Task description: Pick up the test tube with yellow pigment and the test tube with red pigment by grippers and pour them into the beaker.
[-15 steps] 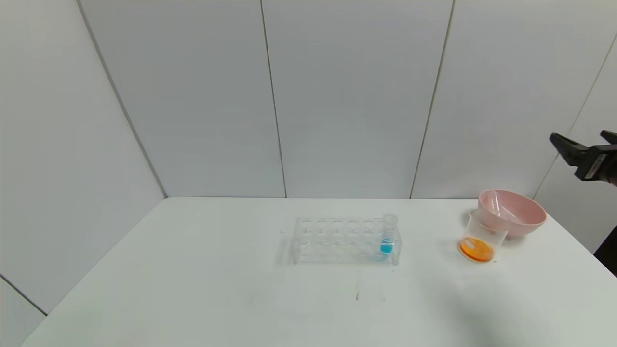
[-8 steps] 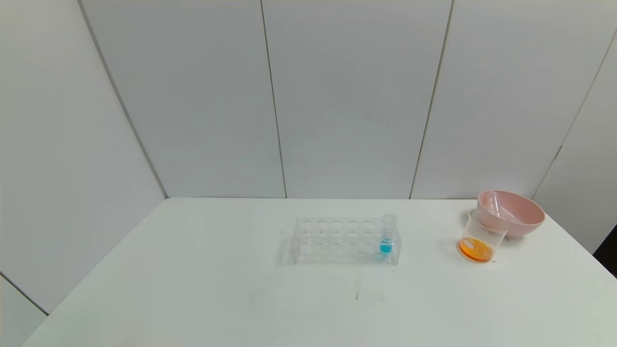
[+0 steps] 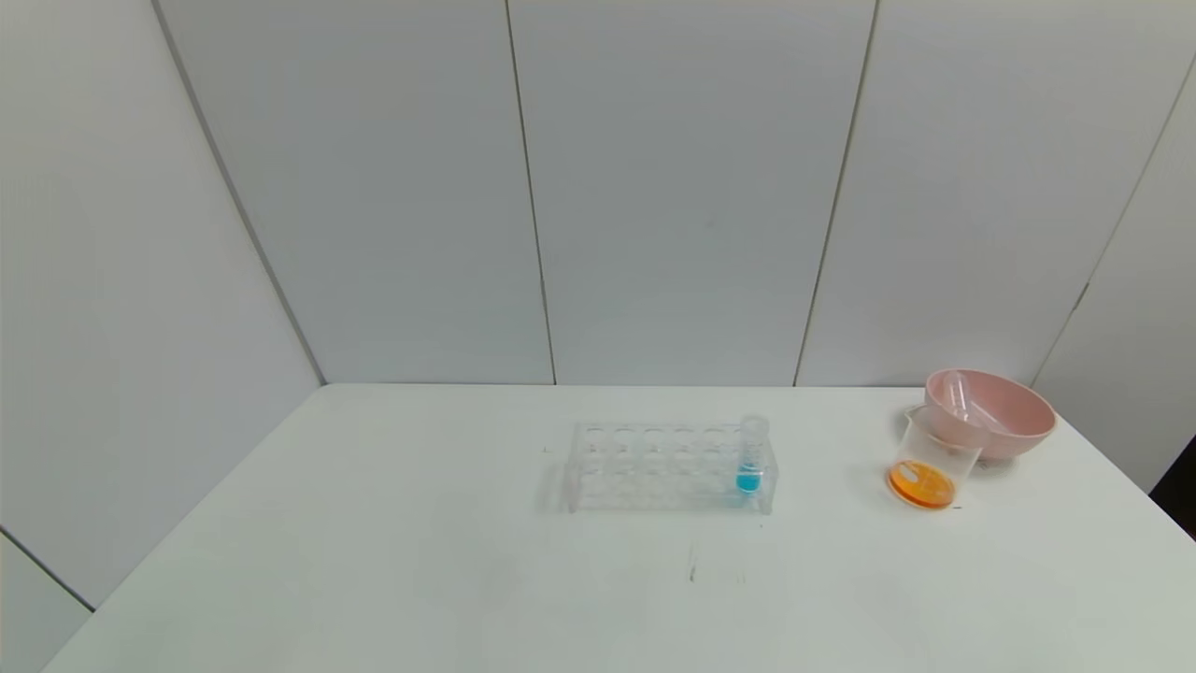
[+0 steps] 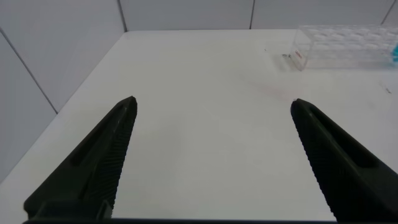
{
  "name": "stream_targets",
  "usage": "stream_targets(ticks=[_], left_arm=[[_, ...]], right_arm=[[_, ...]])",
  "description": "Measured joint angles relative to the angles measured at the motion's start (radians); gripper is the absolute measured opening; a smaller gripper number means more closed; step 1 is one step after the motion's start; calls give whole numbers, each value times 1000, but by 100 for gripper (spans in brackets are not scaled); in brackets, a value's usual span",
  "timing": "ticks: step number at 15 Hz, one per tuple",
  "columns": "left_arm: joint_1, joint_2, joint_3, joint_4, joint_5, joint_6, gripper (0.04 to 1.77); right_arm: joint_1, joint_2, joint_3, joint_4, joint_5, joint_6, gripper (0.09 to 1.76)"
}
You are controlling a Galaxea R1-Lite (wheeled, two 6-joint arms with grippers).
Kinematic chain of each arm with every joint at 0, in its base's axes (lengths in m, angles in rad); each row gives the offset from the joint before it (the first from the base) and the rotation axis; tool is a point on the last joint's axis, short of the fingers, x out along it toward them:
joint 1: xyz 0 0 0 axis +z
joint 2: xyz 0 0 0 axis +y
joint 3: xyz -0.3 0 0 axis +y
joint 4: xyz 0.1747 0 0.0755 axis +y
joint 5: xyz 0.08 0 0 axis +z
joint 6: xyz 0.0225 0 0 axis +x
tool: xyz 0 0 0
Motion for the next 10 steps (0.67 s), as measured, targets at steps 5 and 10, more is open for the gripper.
stream_targets(ticks=[5, 10], left_arm=[[0, 0, 0, 0, 0, 0, 176], [0, 0, 0, 0, 0, 0, 176]], right_arm=[[49, -137, -7, 128, -2, -11, 169], [44, -251, -2, 96, 3, -24, 170]])
